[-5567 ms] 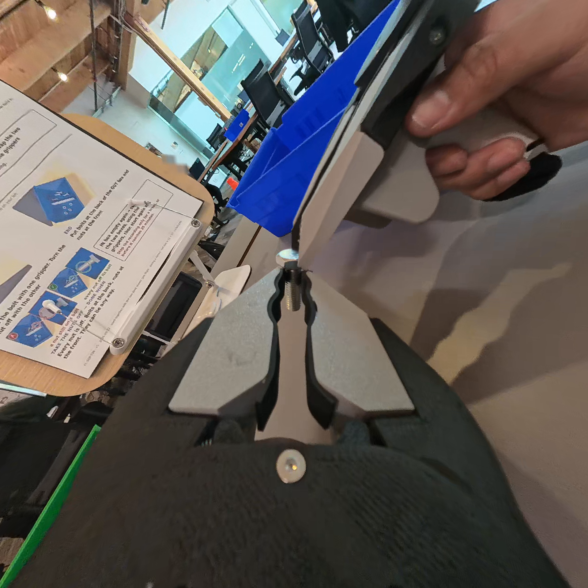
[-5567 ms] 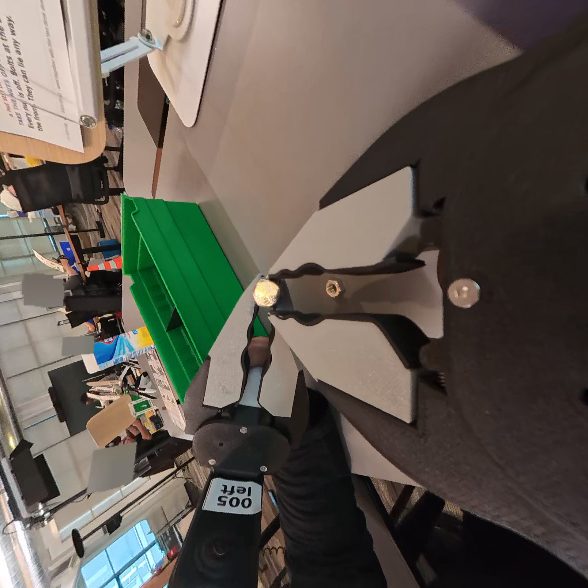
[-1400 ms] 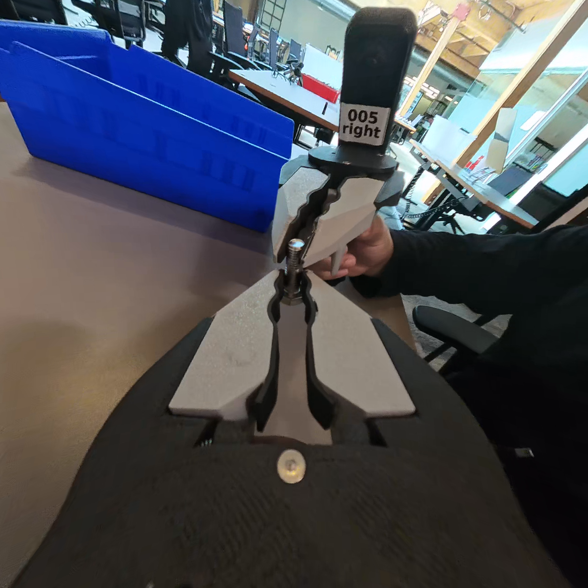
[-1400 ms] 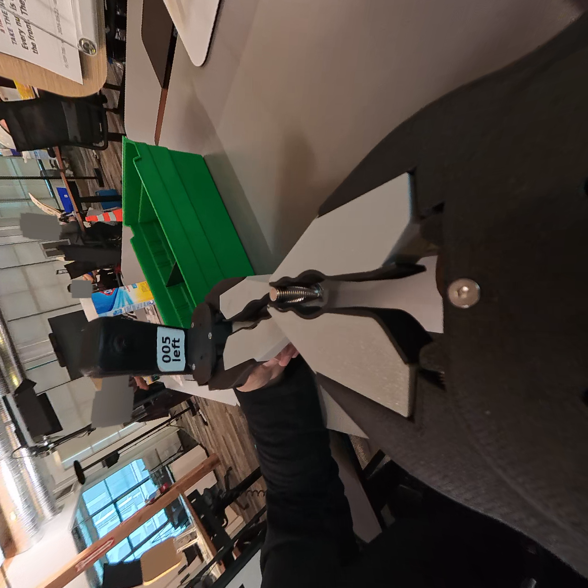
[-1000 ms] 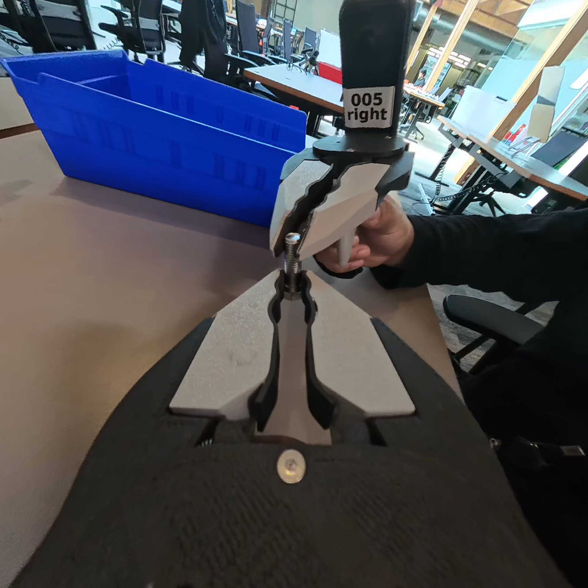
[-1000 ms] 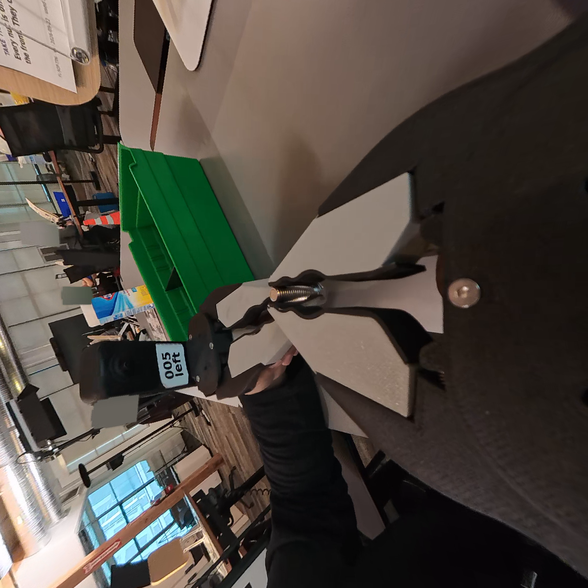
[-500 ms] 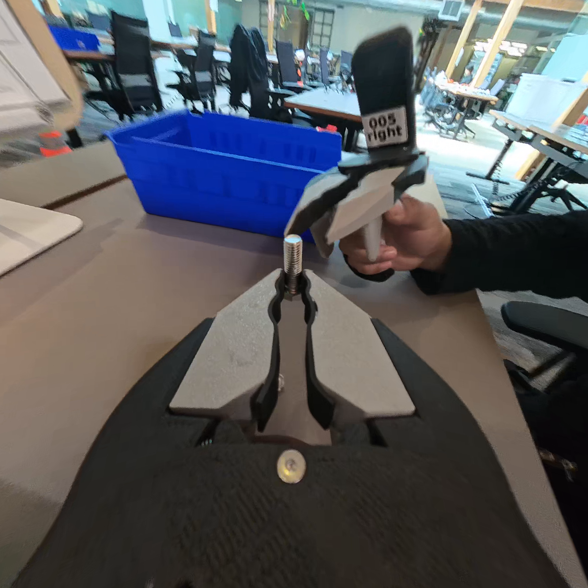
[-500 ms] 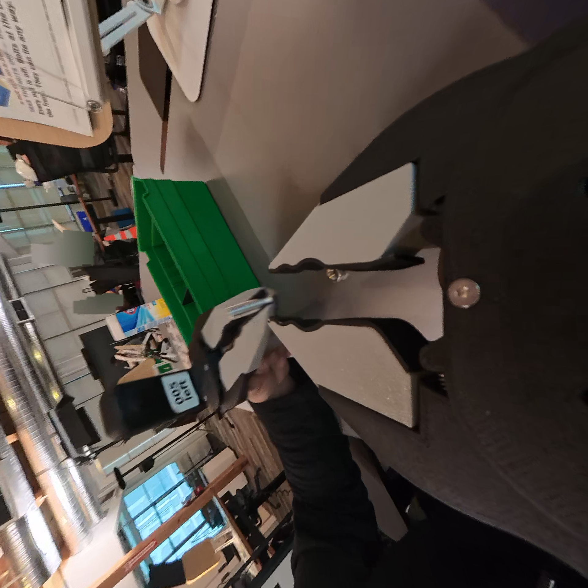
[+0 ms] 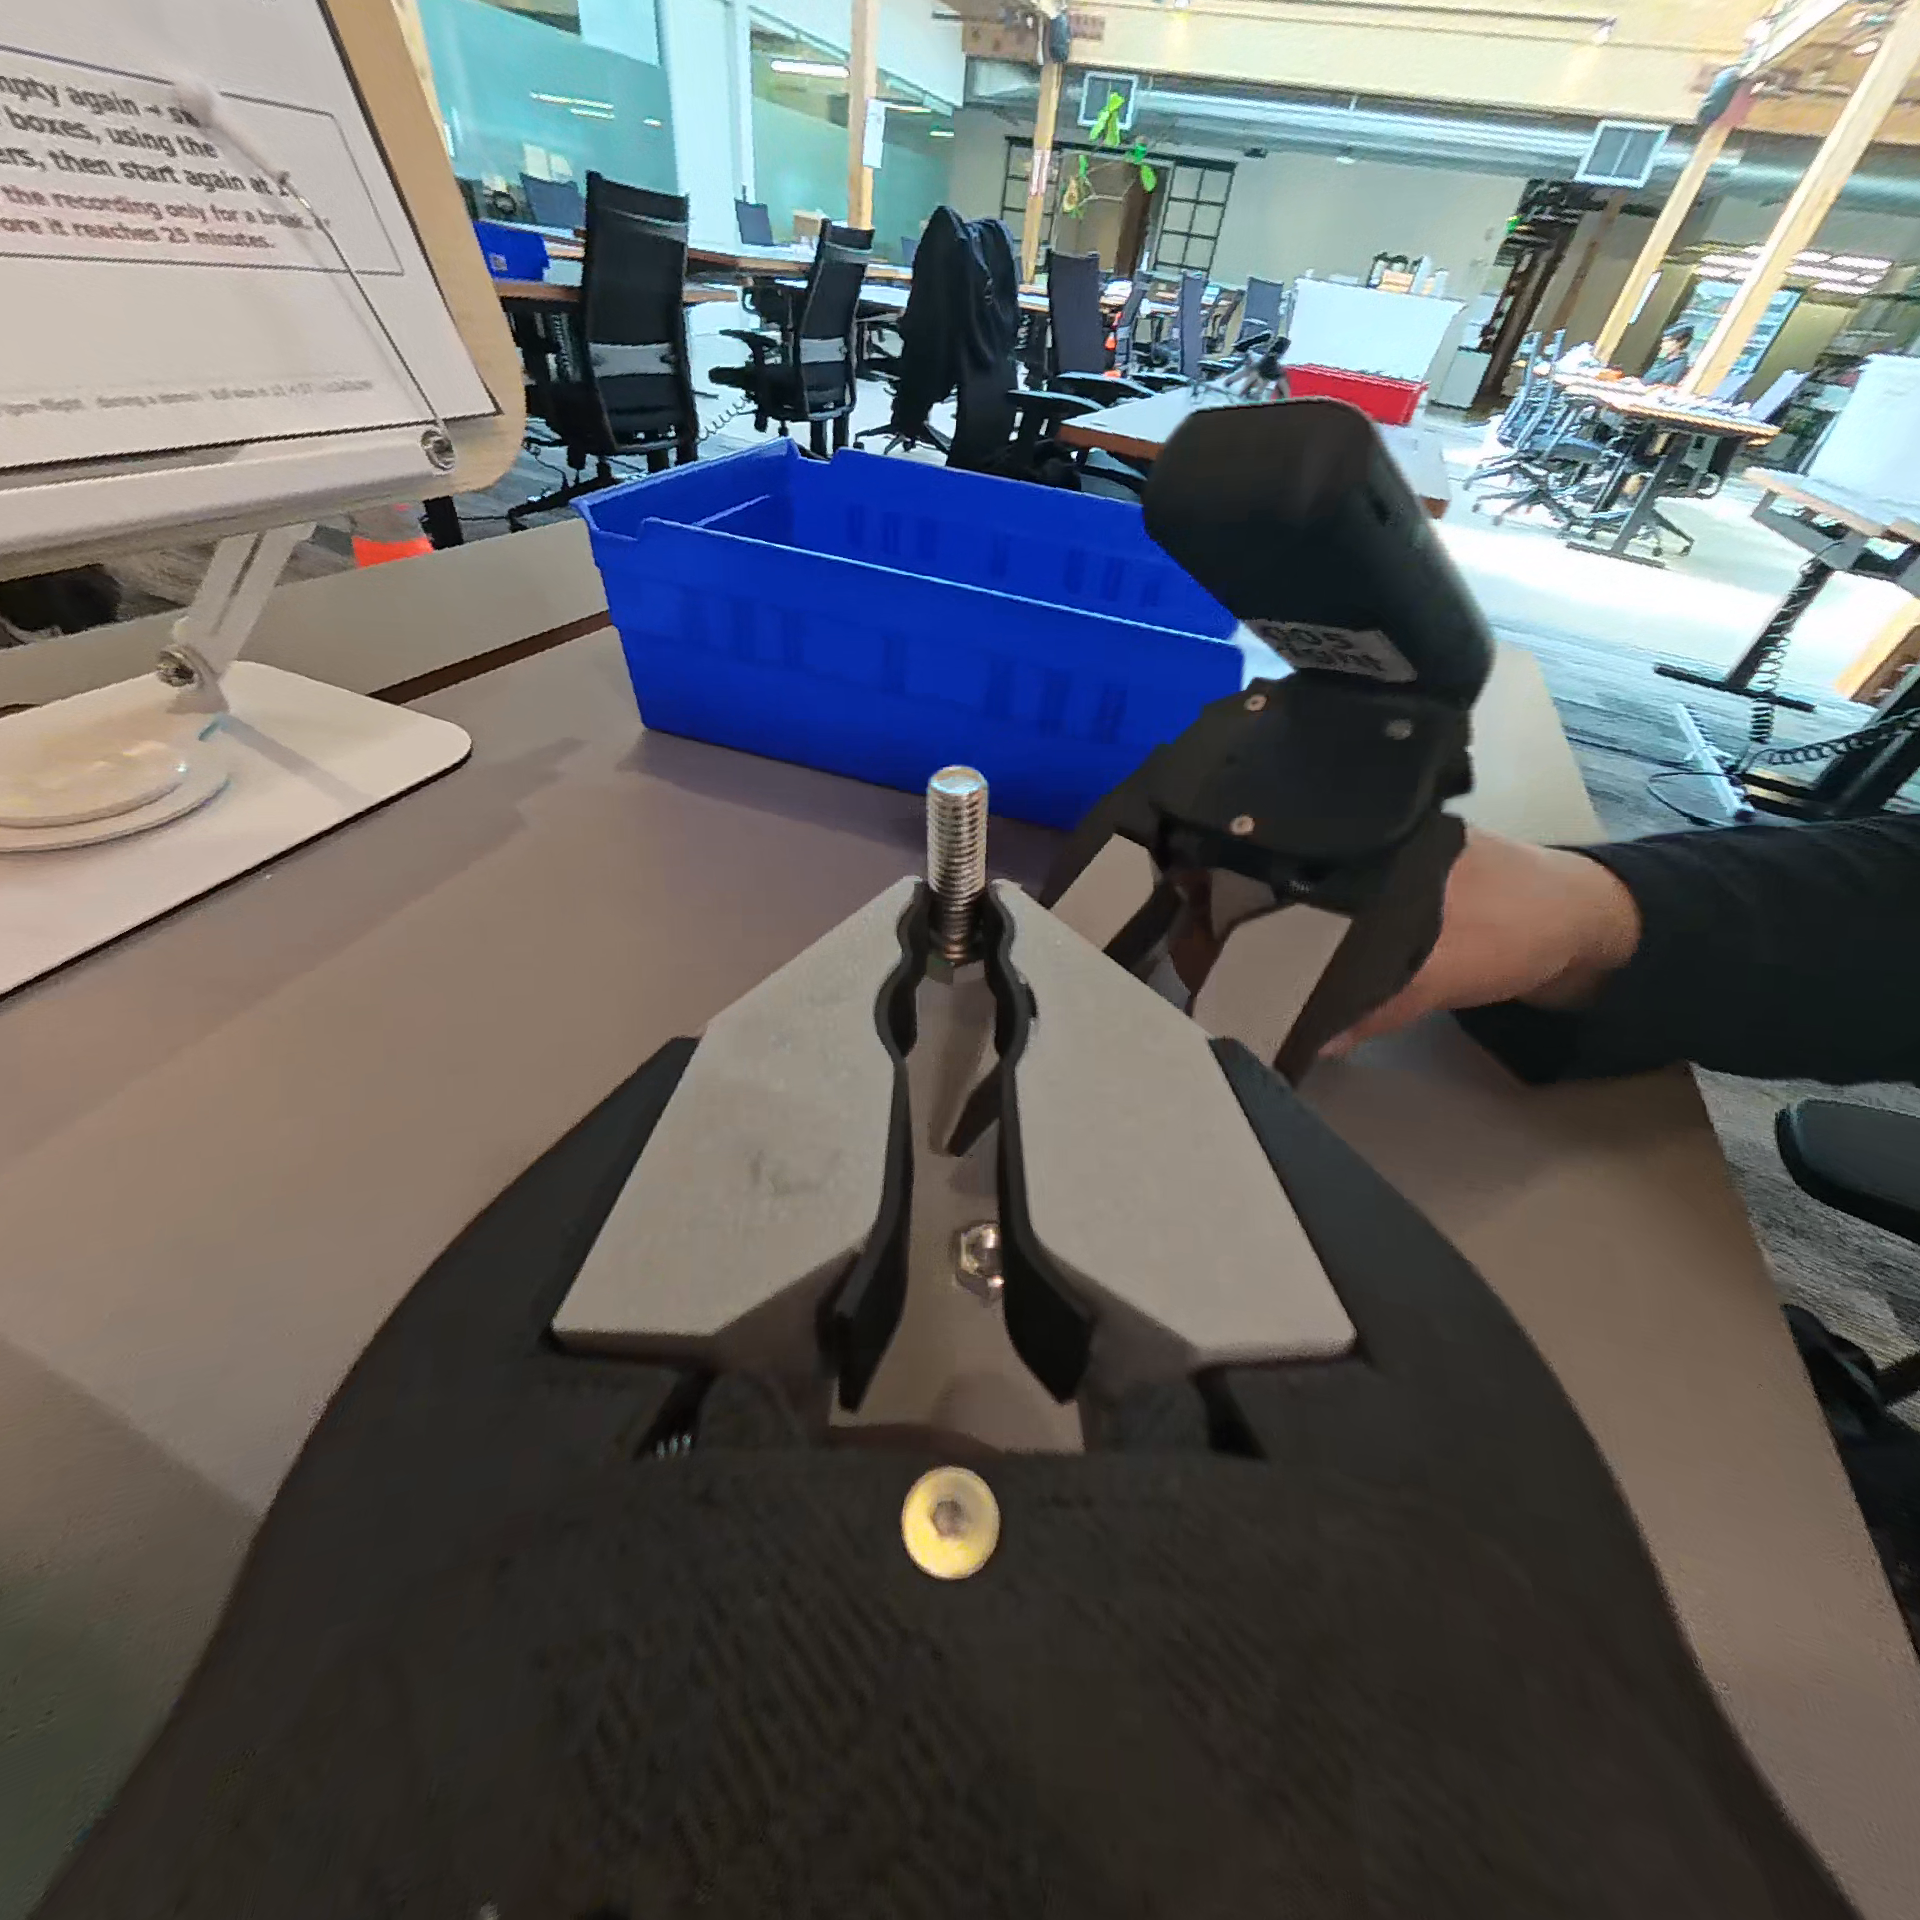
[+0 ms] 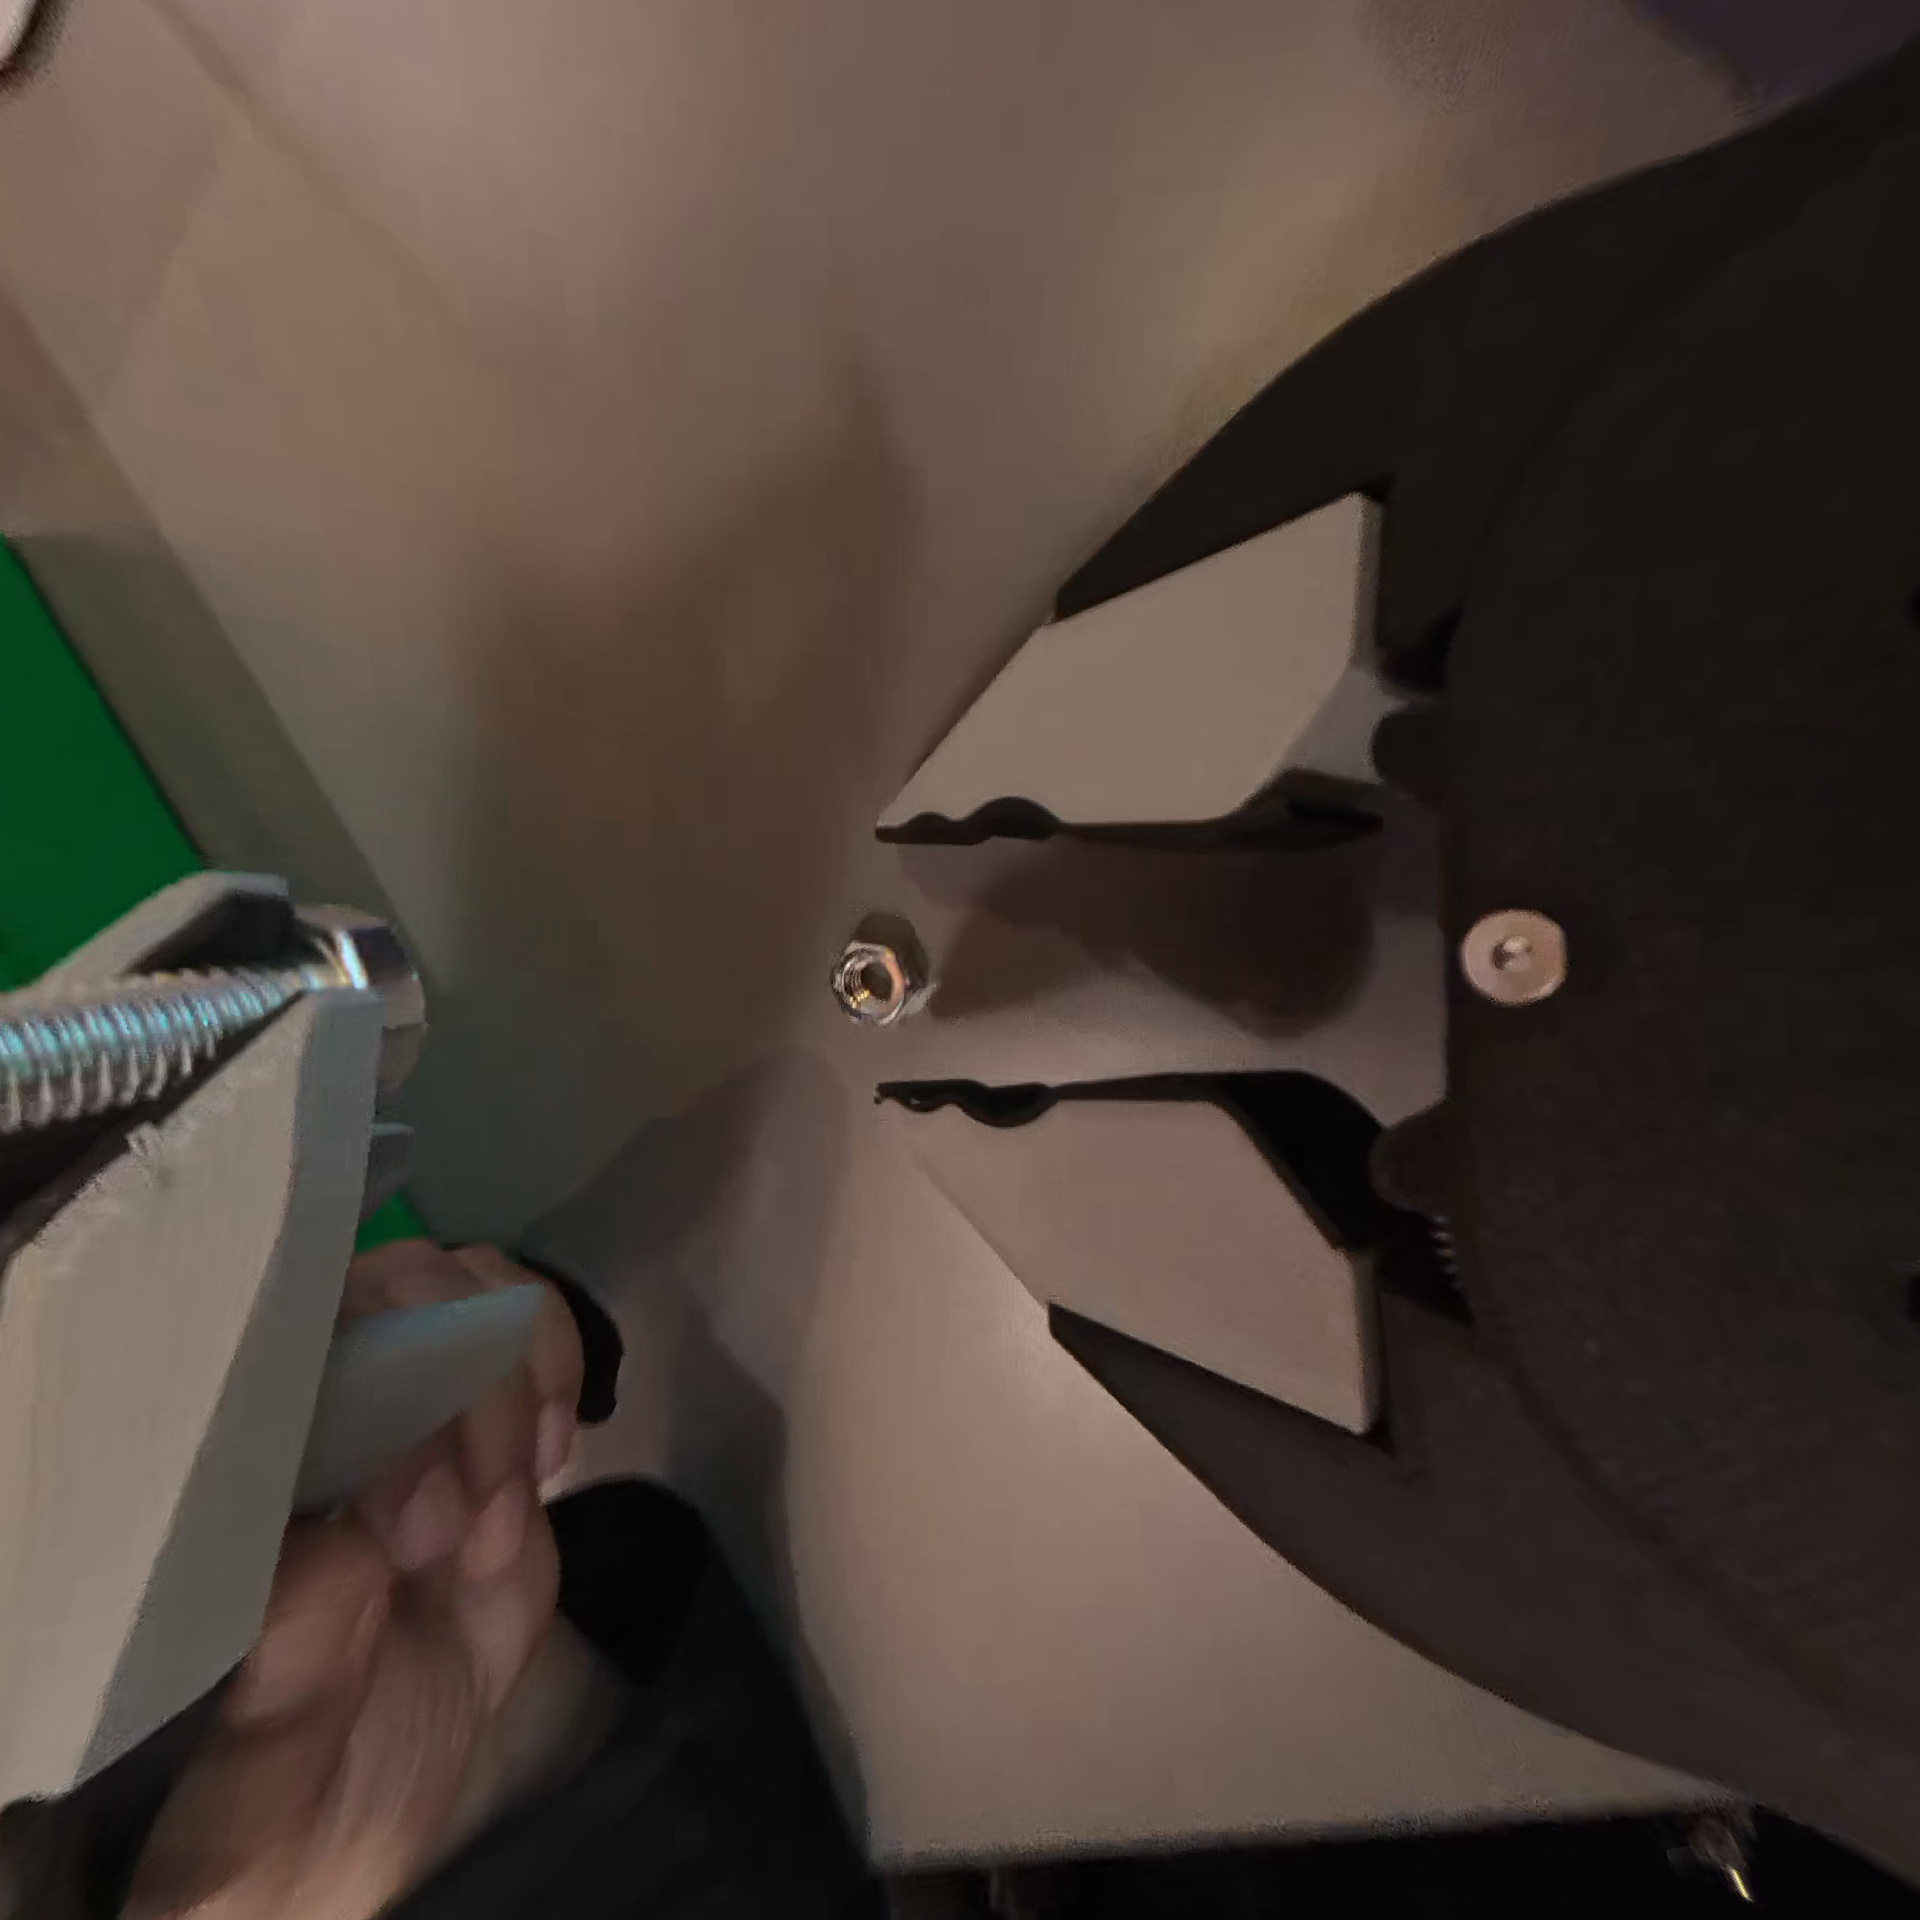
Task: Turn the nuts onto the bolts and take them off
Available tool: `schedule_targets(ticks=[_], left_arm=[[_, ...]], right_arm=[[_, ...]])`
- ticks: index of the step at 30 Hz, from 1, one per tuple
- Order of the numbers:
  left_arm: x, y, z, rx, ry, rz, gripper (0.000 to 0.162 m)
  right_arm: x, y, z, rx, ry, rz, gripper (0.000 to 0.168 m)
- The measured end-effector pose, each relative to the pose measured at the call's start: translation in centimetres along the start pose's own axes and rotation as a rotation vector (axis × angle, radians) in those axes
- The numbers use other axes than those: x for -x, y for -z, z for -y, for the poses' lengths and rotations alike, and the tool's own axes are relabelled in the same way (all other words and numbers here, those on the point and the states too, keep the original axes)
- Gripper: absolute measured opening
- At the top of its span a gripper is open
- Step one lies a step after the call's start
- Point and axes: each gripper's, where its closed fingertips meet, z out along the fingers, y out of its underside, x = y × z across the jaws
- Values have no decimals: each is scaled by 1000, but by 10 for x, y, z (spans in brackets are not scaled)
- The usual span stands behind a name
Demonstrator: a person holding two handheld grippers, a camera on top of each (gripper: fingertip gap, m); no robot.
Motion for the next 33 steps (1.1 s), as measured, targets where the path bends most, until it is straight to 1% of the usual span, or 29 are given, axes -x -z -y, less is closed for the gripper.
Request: schedule_targets(ticks=[1, 3, 7, 9, 13, 16, 20, 23, 25, 29, 33], left_arm=[[-1, 0, 0, 0, 4, -6, 6], [-1, -1, 0, 1, 7, 3, 6], [-1, -1, 3, -10, 3, 11, 6], [1, 1, 5, -23, 0, 17, 6], [3, 3, 5, -30, 8, 13, 6], [3, 0, 0, -7, -3, 12, 6], [-5, -6, -9, 28, 8, -35, 6], [-16, -11, -15, 59, -6, -77, 6], [-26, -15, -18, 70, -45, -106, 6], [-41, -20, -23, 95, -124, -135, 6], [-42, -22, -26, 105, -101, -140, 6]], right_arm=[[-3, -2, -1, 17, 38, -50, 39], [-5, -8, -3, 46, 95, -105, 39], [-2, -17, -1, 67, 137, -130, 38], [-2, -17, -1, 72, 156, -143, 14], [-3, -12, -5, 84, 177, -150, 14], [-6, 7, 2, 39, 165, -152, 13], [2, 60, 36, -92, 121, -51, 13], [8, 98, 60, -118, 148, -4, 13], [11, 112, 73, -104, 169, 12, 13], [18, 112, 80, -7, 226, 42, 13], [21, 100, 75, 84, 255, 54, 14]])
